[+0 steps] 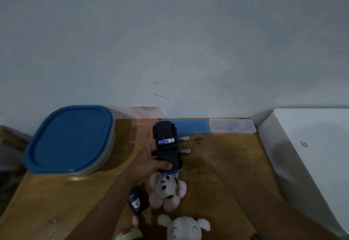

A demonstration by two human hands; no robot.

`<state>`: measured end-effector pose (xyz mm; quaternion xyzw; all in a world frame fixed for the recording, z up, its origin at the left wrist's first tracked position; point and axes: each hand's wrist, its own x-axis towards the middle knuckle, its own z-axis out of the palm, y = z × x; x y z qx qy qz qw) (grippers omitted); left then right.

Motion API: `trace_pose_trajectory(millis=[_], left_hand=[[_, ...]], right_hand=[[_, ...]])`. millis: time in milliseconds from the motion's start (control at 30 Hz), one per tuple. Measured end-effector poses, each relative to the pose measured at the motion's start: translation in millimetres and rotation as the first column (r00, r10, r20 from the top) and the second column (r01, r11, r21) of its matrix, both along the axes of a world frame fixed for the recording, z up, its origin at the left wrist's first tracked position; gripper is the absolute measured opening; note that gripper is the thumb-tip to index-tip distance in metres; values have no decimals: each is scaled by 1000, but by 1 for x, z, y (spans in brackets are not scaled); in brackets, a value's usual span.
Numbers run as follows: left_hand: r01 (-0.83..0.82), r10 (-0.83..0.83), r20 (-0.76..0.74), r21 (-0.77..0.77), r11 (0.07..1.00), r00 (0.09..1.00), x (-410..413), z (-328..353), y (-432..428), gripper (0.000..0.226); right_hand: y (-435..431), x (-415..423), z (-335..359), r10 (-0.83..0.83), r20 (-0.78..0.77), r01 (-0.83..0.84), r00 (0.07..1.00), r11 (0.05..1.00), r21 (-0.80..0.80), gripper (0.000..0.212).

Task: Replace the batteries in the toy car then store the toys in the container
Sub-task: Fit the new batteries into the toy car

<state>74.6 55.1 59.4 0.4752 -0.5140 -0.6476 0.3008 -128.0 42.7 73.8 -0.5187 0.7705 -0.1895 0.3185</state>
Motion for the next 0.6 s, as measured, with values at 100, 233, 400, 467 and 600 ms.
trace_pose_trajectory(millis=[100,233,400,467,600], left_hand=[[-24,24,3,33,999,1000,3,-6,-4,100],[-42,42,8,65,997,999,4,-17,-9,106],[-36,35,8,84,996,999,4,-22,-12,98],[-54,53,18,98,994,998,4,-22,-12,96],[-66,65,16,95,993,998,6,-23,-10,114]], right_hand=[[-4,0,-11,201,-182,-197,963,980,40,25],[-6,9,-25,369,-351,-366,860,927,79,24],[-7,15,-34,479,-392,-442,785,877,187,24],[-5,14,-35,484,-391,-439,783,875,204,27],[0,8,-34,426,-354,-383,832,904,189,26]])
